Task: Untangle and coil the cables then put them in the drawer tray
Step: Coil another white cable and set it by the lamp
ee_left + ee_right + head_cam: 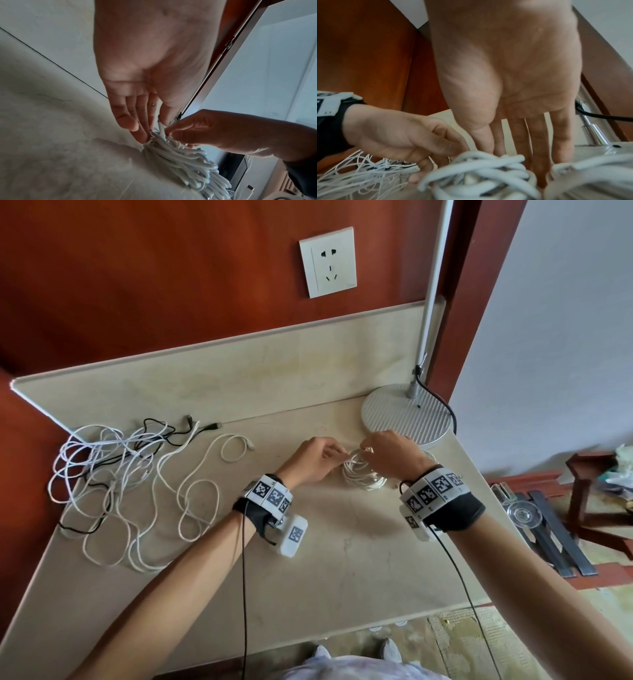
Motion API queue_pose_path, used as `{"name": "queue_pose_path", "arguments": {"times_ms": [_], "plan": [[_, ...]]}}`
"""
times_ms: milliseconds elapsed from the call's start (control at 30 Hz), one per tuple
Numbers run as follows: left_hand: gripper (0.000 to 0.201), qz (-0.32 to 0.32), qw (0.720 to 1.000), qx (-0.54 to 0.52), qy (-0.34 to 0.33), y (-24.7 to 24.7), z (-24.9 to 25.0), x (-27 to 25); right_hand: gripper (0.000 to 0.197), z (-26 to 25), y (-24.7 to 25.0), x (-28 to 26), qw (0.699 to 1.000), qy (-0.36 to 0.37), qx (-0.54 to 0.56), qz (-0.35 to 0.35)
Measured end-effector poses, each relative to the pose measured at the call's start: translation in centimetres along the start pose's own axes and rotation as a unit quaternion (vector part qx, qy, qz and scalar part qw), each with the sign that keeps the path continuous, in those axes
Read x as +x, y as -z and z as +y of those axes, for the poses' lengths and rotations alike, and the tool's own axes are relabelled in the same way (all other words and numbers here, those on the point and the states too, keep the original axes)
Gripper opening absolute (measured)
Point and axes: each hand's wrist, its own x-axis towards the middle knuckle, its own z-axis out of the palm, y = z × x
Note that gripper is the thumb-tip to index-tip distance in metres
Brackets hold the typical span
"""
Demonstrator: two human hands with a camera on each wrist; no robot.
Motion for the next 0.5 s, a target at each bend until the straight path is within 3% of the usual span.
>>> {"name": "queue_pose_path", "arguments": {"times_ms": [133, 500], "plan": [[0.026, 0.004, 1.0, 0.007, 0.021, -0.2, 0.5, -0.1, 0.041, 0.1, 0.2, 0.2, 0.999, 0.017, 0.036, -0.005], [0.026, 0.019, 0.999, 0.034, 0.032, 0.1, 0.5, -1.0, 0.035, -0.4, 0.8, 0.5, 0.996, 0.054, 0.073, 0.02]]}}
